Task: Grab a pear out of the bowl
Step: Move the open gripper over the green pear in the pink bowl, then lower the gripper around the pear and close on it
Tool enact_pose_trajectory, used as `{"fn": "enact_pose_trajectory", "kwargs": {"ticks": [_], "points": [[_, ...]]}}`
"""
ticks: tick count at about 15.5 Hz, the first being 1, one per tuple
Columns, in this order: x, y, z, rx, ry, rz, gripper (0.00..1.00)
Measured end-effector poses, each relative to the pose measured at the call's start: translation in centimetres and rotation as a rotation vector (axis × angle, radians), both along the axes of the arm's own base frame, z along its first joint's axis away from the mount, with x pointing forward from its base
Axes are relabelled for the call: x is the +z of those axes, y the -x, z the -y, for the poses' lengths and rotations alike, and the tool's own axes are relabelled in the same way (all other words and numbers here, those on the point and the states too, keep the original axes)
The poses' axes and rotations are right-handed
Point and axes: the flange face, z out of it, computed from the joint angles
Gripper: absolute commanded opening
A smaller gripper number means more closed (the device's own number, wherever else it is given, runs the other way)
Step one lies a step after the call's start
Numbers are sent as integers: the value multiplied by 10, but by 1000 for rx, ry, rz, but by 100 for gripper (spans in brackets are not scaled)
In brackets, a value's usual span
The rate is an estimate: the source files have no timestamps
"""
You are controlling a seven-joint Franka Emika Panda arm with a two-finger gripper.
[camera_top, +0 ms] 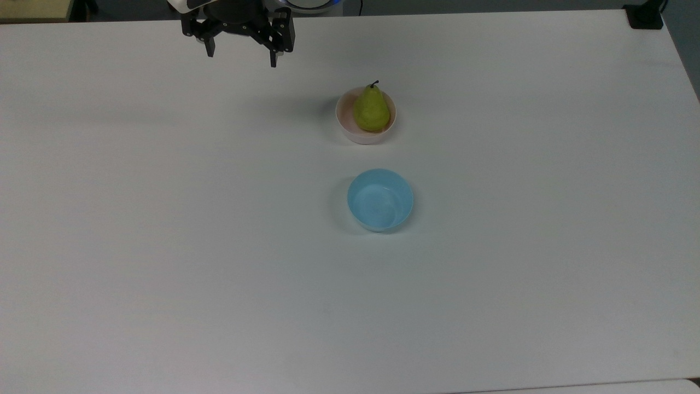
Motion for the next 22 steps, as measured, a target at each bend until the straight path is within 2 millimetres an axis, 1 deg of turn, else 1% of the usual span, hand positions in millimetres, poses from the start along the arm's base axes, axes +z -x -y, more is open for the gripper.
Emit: {"fn": "enact_pose_trajectory", "kwargs": {"ticks": [5, 11, 13, 14, 15, 17, 18, 20, 21, 22], "points": [[-1, 1, 2, -4, 0, -8, 100], [-1, 1, -5, 14, 2, -11, 100], [-2, 0, -15, 40, 2, -13, 100], [-3, 0, -25, 65, 2, -17, 100], [-5, 1, -40, 99, 1, -22, 100], [-13, 2, -80, 170, 3, -41, 100], [-24, 6, -111, 222, 2, -62, 100], [-41, 10, -144, 281, 1, -99, 100], [-58, 13, -164, 321, 8, -131, 100], [-70, 14, -175, 341, 13, -152, 100]]}}
